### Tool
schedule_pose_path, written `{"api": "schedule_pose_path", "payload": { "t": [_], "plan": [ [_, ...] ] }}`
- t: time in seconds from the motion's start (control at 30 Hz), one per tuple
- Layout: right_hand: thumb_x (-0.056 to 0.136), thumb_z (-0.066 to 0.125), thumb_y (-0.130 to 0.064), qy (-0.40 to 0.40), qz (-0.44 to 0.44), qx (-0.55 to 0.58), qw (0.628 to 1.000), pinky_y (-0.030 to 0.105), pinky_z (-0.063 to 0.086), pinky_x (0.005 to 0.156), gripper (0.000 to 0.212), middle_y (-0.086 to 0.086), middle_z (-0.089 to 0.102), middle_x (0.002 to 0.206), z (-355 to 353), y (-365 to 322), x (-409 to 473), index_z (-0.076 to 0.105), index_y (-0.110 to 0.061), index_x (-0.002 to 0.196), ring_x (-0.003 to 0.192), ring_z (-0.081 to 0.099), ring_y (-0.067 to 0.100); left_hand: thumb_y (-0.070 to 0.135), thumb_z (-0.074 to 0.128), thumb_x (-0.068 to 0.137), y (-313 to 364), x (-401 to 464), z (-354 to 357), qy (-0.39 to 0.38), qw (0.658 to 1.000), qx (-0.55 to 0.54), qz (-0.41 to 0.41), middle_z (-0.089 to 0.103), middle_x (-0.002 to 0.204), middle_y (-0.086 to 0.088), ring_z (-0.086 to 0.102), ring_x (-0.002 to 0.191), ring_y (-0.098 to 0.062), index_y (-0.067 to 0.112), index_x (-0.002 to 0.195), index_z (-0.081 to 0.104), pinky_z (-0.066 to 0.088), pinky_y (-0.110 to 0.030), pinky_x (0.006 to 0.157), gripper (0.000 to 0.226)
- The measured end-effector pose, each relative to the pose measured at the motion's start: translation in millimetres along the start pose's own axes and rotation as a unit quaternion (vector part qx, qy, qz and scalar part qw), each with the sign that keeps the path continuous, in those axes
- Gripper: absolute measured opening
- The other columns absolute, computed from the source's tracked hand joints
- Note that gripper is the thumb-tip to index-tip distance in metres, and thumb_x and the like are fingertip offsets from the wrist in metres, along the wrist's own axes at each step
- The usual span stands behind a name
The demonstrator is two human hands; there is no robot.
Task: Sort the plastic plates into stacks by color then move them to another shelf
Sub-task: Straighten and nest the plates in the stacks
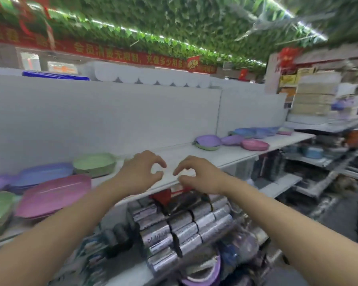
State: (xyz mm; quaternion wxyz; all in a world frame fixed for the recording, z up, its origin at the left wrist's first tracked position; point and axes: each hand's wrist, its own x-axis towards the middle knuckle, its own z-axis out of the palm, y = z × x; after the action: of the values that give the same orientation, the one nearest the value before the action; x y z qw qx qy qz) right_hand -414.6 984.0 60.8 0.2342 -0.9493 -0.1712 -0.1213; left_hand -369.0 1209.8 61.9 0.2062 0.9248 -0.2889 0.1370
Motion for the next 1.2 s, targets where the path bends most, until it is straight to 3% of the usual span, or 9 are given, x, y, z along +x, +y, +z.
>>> {"api": "schedule_pose_path", "payload": {
  "t": [0.1, 0.23, 0.37, 0.63, 0.83, 1.0, 1.2],
  "plan": [
    [0.088, 0.069, -0.031, 0.032, 0.034, -0.017, 0.999, 0.03, 0.046, 0.098, 0.014, -0.009, 0.061, 0.111, -37, 69, -38, 0.076, -0.035, 0.099, 0.105, 0.06, 0.008, 0.057, 0.046, 0.079, 61, 39, 52, -0.038, 0.998, -0.01, 0.045, 0.055, 0.127, 0.012, 0.052, 0.123, -0.014, 0.047, 0.114, 0.062, 0.039, -0.046, 0.105, 0.039],
    [0.088, 0.06, -0.046, 0.075, 0.07, -0.067, 0.992, 0.043, 0.048, 0.098, 0.018, -0.015, 0.058, 0.108, -70, 151, -75, 0.072, -0.041, 0.1, 0.105, 0.057, 0.01, 0.061, 0.041, 0.076, 123, 93, 113, -0.056, 0.994, -0.016, 0.094, 0.056, 0.126, 0.008, 0.055, 0.116, -0.017, 0.044, 0.115, 0.063, 0.044, -0.044, 0.098, 0.047],
    [0.093, 0.057, -0.046, 0.087, 0.111, -0.112, 0.984, 0.049, 0.044, 0.1, 0.02, -0.014, 0.059, 0.119, -85, 227, -93, 0.071, -0.039, 0.105, 0.115, 0.052, 0.015, 0.054, 0.045, 0.078, 163, 149, 169, -0.069, 0.989, -0.016, 0.127, 0.057, 0.124, 0.01, 0.056, 0.114, -0.017, 0.042, 0.115, 0.063, 0.045, -0.044, 0.096, 0.044],
    [0.093, 0.056, -0.044, 0.1, 0.105, -0.183, 0.972, 0.047, 0.043, 0.096, 0.023, -0.015, 0.058, 0.12, -126, 361, -34, 0.069, -0.038, 0.111, 0.113, 0.05, 0.013, 0.042, 0.055, 0.088, 198, 290, 243, -0.023, 0.987, -0.008, 0.161, 0.056, 0.128, 0.009, 0.051, 0.12, -0.018, 0.04, 0.123, 0.061, 0.04, -0.045, 0.098, 0.036],
    [0.095, 0.056, -0.041, 0.137, 0.09, -0.199, 0.966, 0.043, 0.04, 0.095, 0.02, -0.015, 0.059, 0.118, -154, 442, 15, 0.068, -0.036, 0.11, 0.109, 0.051, 0.015, 0.055, 0.037, 0.075, 211, 389, 274, -0.008, 0.987, -0.023, 0.159, 0.061, 0.125, 0.01, 0.055, 0.118, -0.017, 0.041, 0.119, 0.062, 0.045, -0.047, 0.096, 0.053],
    [0.097, 0.056, -0.041, 0.162, 0.079, -0.19, 0.965, 0.038, 0.037, 0.097, 0.017, -0.015, 0.059, 0.118, -174, 511, 39, 0.068, -0.035, 0.108, 0.11, 0.049, 0.011, 0.042, 0.055, 0.087, 230, 444, 306, -0.017, 0.99, -0.006, 0.141, 0.055, 0.132, 0.008, 0.05, 0.124, -0.018, 0.039, 0.125, 0.06, 0.04, -0.046, 0.101, 0.038],
    [0.099, 0.056, -0.04, 0.155, 0.048, -0.164, 0.973, 0.035, 0.034, 0.099, 0.019, -0.017, 0.058, 0.123, -197, 602, 52, 0.068, -0.034, 0.112, 0.115, 0.048, 0.01, 0.039, 0.053, 0.091, 269, 498, 349, -0.015, 0.992, 0.041, 0.117, 0.053, 0.132, 0.009, 0.047, 0.124, -0.017, 0.039, 0.127, 0.057, 0.038, -0.044, 0.1, 0.036]
  ]
}}
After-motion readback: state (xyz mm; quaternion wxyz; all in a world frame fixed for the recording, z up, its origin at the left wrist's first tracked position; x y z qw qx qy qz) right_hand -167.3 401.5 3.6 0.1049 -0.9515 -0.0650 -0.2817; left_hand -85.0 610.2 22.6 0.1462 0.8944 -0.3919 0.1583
